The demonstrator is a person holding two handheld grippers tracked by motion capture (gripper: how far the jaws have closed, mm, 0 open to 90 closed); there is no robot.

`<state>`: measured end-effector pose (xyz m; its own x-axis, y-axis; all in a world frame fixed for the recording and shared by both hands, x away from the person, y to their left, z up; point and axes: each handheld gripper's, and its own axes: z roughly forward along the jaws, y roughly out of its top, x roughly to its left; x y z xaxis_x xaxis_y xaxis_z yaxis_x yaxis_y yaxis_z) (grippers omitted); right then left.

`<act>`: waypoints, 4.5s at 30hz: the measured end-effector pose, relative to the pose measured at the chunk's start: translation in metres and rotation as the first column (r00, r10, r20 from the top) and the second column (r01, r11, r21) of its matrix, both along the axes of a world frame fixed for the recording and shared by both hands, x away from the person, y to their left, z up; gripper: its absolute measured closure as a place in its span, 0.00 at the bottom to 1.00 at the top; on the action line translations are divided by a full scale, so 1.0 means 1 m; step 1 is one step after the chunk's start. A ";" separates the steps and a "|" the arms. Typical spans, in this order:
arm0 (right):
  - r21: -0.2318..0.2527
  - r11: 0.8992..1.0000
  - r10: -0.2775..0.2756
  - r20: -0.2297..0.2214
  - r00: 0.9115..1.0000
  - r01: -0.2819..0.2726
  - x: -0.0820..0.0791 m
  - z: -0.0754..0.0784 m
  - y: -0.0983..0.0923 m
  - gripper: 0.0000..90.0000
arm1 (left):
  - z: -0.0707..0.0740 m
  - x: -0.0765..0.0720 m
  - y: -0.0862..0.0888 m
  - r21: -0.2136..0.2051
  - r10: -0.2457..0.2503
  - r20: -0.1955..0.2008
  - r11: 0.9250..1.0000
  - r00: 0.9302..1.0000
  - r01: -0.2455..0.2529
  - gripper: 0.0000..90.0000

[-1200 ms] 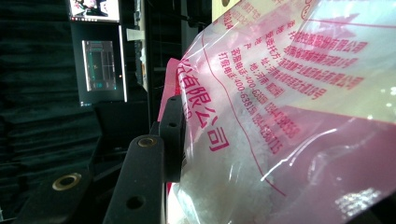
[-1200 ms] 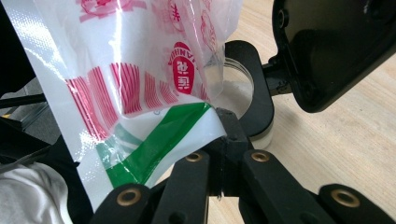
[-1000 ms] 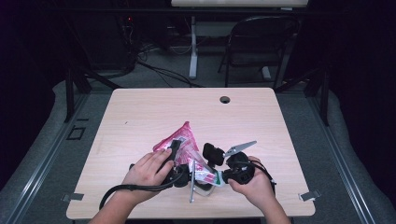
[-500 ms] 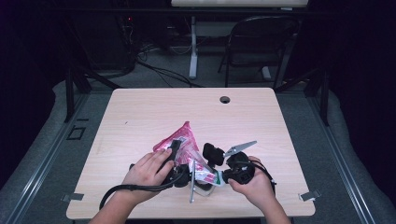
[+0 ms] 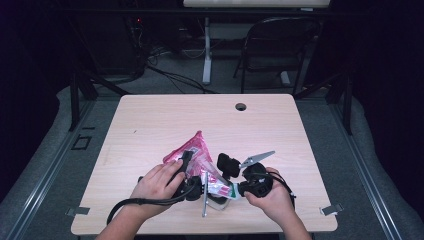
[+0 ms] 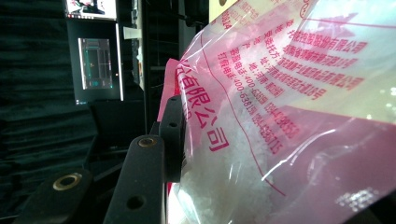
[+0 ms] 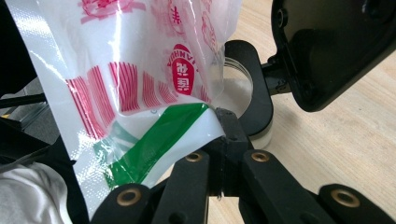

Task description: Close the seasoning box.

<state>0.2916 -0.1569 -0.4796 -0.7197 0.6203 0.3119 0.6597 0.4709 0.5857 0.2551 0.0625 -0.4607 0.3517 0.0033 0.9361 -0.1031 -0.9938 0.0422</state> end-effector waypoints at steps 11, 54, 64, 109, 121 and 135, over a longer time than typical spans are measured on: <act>0.004 1.000 0.005 0.018 1.000 -0.006 -0.001 0.003 0.002 1.00 | -0.003 0.001 0.007 -0.042 0.017 -0.027 0.999 0.999 -0.018 0.74; 0.041 0.999 0.018 0.089 0.996 -0.021 -0.004 0.017 0.017 1.00 | -0.028 -0.002 0.043 -0.314 0.064 -0.185 0.942 0.981 -0.121 0.76; 0.063 0.998 0.007 0.119 0.993 -0.015 -0.004 0.021 0.018 1.00 | -0.033 -0.002 0.047 -0.377 0.062 -0.221 0.915 0.973 -0.144 0.76; 0.086 0.995 0.029 0.143 0.989 -0.042 -0.001 0.027 0.027 1.00 | -0.057 0.000 0.064 -0.591 -0.010 -0.437 0.757 0.899 -0.279 0.81; 0.121 0.992 0.017 0.146 0.989 -0.035 -0.001 0.029 0.026 0.97 | -0.066 0.006 0.072 -0.644 -0.039 -0.513 0.678 0.858 -0.354 0.83; 0.177 0.984 0.009 0.159 0.987 -0.037 -0.003 0.034 0.024 0.83 | -0.073 0.014 0.083 -0.700 -0.133 -0.595 0.570 0.793 -0.429 0.83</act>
